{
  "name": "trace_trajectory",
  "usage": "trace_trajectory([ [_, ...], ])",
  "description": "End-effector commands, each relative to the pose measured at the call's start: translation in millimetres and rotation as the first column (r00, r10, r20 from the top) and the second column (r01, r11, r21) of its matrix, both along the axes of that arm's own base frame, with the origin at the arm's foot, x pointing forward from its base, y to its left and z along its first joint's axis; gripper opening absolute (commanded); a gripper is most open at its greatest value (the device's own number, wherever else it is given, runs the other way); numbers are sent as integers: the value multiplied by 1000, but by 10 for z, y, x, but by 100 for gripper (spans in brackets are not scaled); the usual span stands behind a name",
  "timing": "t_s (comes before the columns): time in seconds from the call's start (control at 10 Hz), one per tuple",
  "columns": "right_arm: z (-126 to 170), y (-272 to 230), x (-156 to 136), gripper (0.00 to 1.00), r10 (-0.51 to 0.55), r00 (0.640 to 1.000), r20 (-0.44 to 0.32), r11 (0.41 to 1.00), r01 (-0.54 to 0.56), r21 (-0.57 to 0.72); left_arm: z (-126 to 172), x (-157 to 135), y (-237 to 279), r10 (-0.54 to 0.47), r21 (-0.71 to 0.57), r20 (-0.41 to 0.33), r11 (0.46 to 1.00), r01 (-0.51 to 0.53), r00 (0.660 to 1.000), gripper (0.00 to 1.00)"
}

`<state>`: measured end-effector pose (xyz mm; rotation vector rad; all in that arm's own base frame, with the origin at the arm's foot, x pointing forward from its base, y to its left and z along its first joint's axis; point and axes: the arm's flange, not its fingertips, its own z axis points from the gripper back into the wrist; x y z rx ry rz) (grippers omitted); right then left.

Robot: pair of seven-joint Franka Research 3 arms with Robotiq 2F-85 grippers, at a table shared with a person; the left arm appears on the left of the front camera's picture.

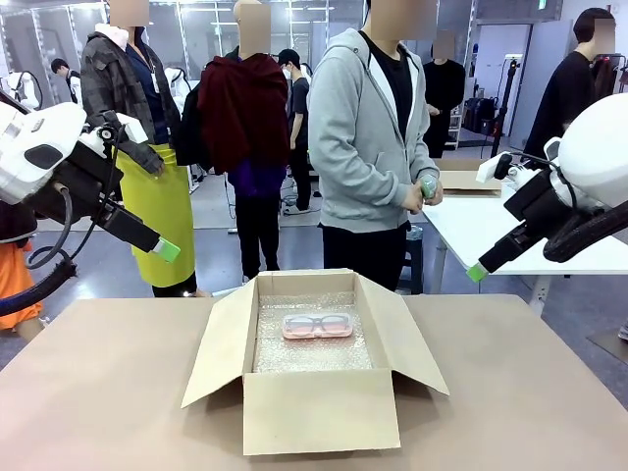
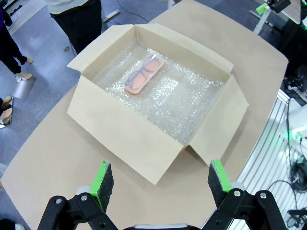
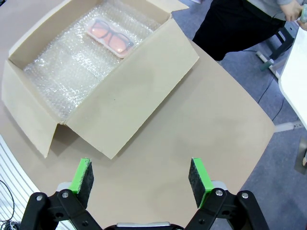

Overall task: Pack the glasses set securely to prepare it for shipping.
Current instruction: Put the Glasses case from the right side of the table into the Package Box.

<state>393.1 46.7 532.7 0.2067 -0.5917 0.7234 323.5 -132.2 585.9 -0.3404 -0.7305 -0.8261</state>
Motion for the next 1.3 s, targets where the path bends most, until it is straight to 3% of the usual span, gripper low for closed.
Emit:
trace_trajectory([
  [0.0,4,19,-14,100,-14,1000,6,1000,14,1,11,-7,10,-6,-11,-2,1000,6,1000,100],
  [1.2,4,19,-14,100,-14,1000,6,1000,14,1,11,-7,10,-6,-11,-2,1000,6,1000,100],
])
